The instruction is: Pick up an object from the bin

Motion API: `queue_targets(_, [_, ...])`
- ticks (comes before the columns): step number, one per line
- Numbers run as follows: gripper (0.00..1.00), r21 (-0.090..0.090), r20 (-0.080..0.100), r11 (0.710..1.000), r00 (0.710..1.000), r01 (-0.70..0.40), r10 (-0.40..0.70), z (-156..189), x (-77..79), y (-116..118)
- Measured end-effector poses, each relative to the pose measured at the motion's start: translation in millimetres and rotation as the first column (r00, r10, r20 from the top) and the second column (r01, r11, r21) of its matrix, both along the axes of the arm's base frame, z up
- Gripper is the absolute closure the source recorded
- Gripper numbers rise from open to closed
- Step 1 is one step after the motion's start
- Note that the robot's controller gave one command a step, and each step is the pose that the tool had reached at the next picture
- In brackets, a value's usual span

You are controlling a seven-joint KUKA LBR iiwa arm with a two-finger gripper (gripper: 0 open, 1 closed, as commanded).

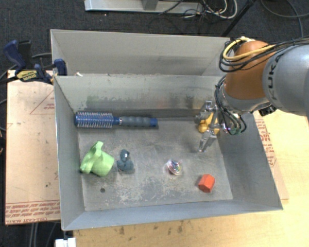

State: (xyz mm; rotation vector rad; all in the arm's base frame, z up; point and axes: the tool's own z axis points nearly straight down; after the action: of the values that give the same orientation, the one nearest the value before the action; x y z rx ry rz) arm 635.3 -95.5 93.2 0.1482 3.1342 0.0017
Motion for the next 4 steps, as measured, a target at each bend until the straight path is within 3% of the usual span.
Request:
queue_targets(1, [0.00,0.020,-0.008,0.998,0.999,0.054,-0.054,-3,3.5,-23])
queue_targets(2, [0.00,0.014,-0.003,1.000,1.000,-0.002,0.002,-4,2.9,-25])
queue_targets(3, [0.00,-0.001,-0.004,0.990,0.990,-0.143,0.143,-2,8.8,-19])
queue_targets(4, [0.00,0.014,0.000,0.997,0.997,-0.078,0.078,-3,3.0,-29])
